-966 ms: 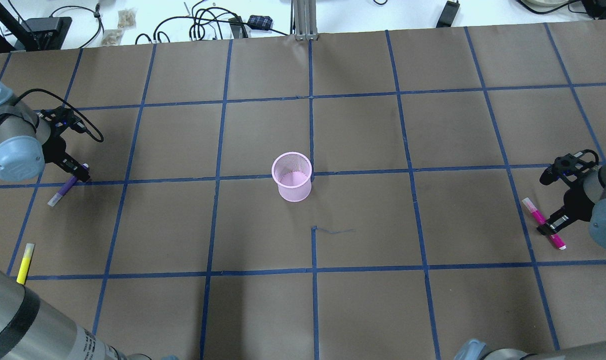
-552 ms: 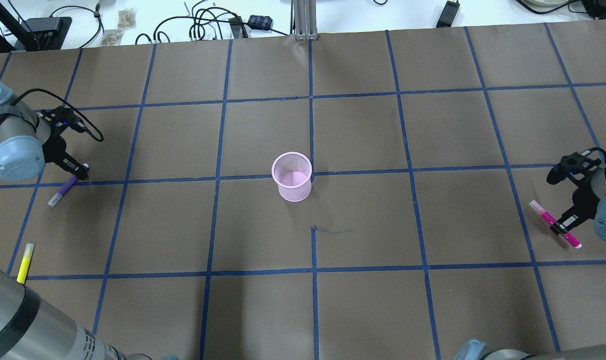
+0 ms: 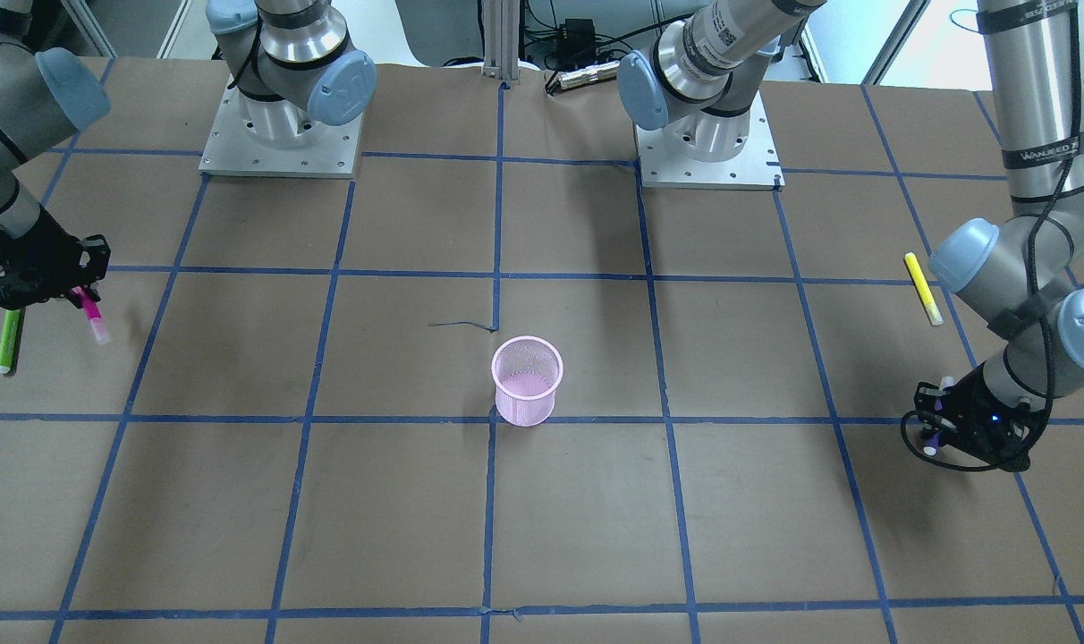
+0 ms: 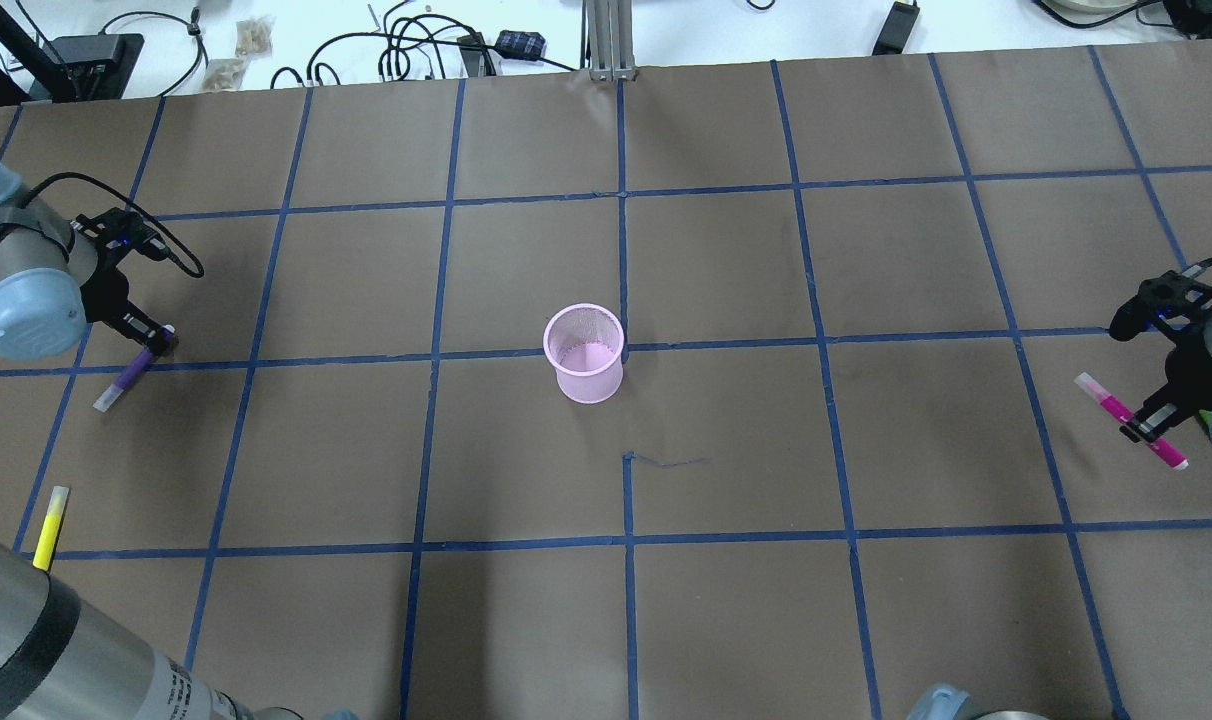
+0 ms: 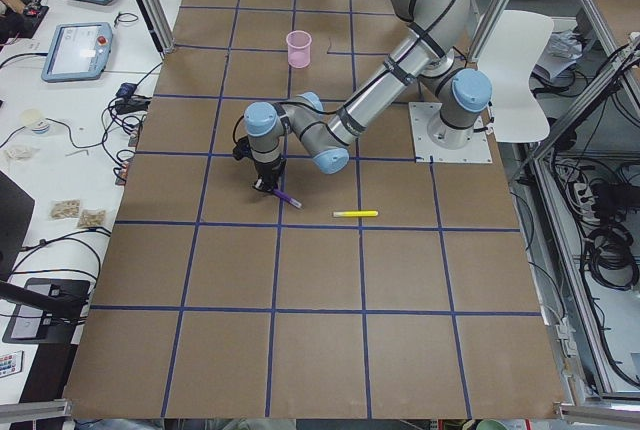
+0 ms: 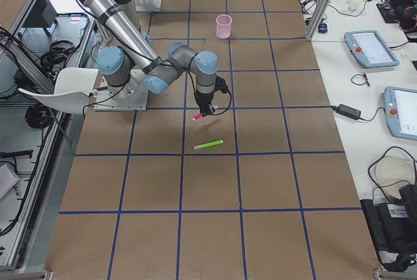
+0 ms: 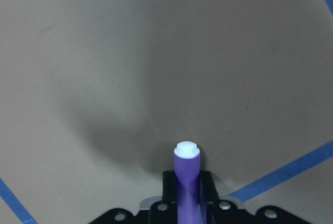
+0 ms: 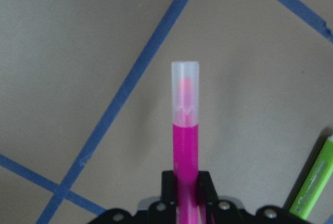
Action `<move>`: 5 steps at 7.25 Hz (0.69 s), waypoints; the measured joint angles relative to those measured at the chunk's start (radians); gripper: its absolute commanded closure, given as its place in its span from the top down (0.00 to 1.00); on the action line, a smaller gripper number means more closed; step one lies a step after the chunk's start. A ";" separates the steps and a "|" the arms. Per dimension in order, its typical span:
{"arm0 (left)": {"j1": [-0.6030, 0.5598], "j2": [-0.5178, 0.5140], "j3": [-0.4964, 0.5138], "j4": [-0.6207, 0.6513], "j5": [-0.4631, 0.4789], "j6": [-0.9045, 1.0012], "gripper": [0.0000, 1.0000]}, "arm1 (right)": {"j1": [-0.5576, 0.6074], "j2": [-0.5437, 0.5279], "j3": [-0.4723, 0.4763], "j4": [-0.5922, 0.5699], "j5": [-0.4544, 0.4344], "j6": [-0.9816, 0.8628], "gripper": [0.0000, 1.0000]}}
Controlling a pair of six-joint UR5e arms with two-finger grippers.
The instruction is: Insert purple and pink pens into pink cup
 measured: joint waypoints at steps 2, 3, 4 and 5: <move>-0.028 0.031 -0.001 -0.017 -0.005 -0.029 0.00 | 0.222 -0.026 -0.185 0.217 -0.094 0.028 0.00; -0.055 0.052 -0.001 -0.038 -0.010 -0.070 0.00 | 0.343 0.006 -0.302 0.356 -0.121 0.080 0.00; -0.081 0.075 -0.003 -0.059 -0.014 -0.110 0.00 | 0.458 0.056 -0.407 0.452 -0.131 0.129 0.00; -0.097 0.091 -0.005 -0.071 -0.017 -0.136 0.00 | 0.582 0.111 -0.498 0.509 -0.143 0.189 0.00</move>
